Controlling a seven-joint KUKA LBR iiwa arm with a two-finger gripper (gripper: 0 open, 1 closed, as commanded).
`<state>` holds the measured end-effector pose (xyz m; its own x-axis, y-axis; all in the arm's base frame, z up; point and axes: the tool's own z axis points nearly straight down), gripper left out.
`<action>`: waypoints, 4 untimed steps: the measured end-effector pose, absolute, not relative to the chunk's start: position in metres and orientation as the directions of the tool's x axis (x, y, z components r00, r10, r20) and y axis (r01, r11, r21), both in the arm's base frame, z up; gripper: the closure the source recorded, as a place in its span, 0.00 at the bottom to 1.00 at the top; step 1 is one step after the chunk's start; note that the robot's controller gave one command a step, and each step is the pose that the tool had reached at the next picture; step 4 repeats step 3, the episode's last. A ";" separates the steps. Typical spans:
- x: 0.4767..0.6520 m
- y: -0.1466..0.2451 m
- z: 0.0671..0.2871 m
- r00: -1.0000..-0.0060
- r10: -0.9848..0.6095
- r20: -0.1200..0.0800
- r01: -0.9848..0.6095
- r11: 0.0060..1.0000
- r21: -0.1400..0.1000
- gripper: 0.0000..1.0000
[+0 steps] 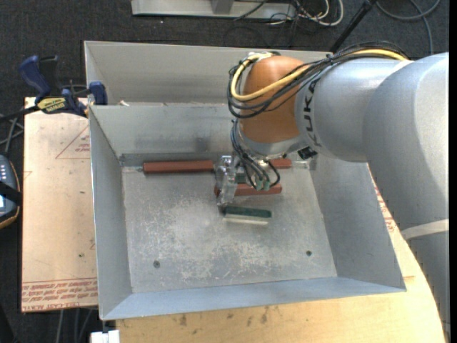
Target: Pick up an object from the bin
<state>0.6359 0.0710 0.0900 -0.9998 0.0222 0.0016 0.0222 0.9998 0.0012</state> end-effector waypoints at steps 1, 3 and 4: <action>0.635 0.071 0.105 -1.000 0.023 0.004 0.023 1.000 0.001 1.00; 0.637 0.071 0.132 -1.000 0.023 -0.005 0.023 1.000 0.002 1.00; 0.637 0.071 0.132 -1.000 0.023 -0.005 0.023 1.000 0.002 1.00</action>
Offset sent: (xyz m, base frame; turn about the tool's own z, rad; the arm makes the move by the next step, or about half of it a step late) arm 0.0000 -0.0003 0.0596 0.0000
